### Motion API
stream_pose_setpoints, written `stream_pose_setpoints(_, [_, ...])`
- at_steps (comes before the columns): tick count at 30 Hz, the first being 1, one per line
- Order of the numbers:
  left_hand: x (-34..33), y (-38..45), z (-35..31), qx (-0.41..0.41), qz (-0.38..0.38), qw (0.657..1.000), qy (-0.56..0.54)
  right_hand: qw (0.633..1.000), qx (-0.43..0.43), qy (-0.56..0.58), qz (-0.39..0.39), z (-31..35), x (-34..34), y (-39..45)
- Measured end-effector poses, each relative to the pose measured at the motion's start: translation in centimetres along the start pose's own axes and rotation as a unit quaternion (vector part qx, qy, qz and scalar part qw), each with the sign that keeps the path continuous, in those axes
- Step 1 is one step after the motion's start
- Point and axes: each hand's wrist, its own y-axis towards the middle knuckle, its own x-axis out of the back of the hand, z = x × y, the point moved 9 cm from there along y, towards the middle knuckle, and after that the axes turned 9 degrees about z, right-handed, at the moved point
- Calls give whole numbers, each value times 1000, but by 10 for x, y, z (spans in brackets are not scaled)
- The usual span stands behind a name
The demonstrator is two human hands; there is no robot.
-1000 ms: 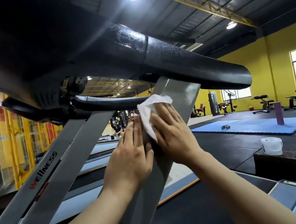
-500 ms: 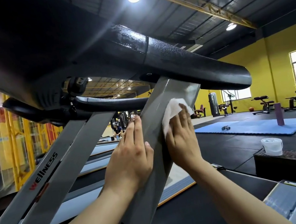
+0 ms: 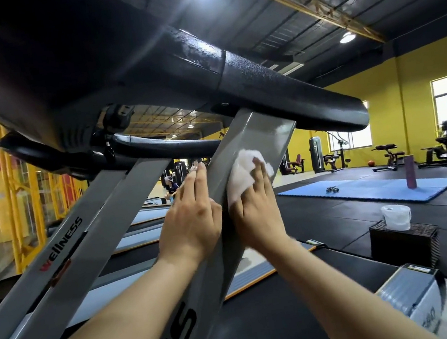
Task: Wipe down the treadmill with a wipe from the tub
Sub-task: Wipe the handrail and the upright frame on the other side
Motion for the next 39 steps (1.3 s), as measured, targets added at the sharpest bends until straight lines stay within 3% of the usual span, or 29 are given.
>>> stream_pose_setpoints(6, [-7,-98,24,-1,36,993,111,993,30,-114,27,13,18,64])
stream_pose_setpoints(8, [-8,-117,33,-2,43,990,137,992,52,-113,25,30,13,42])
stream_pose_setpoints(11, [-8,-118,32,-2,10,988,157,980,178,-91,5,71,-16,-31])
stream_pose_setpoints(14, [-10,-118,30,-7,-9,988,156,965,244,-81,53,74,-37,-63])
stream_pose_setpoints(15, [-10,-119,31,-4,-10,988,154,970,222,-87,53,60,-38,-55])
stream_pose_setpoints(17, [-9,-119,32,6,-13,988,155,994,85,-69,22,12,-26,-24])
stream_pose_setpoints(19, [-8,-120,30,9,-15,987,159,998,-69,12,-4,-31,-14,-5])
stream_pose_setpoints(20, [-9,-120,29,8,-16,987,162,993,-102,52,-29,-36,-10,-5])
stream_pose_setpoints(23, [-9,-119,30,8,-16,987,162,989,-51,108,-91,7,-16,-31])
stream_pose_setpoints(26, [-10,-119,31,4,-15,988,155,998,39,37,-30,49,-57,-75])
stream_pose_setpoints(29, [-9,-120,30,-1,-19,988,151,995,97,18,-2,49,-57,-83])
stream_pose_setpoints(32, [-9,-121,31,4,-20,989,147,998,1,47,-51,10,-31,-42])
stream_pose_setpoints(34, [-8,-122,31,7,-16,989,144,978,-123,161,-59,-22,-21,-15])
stream_pose_setpoints(39, [-10,-121,31,9,-13,990,137,864,-335,372,-50,-41,-38,-19])
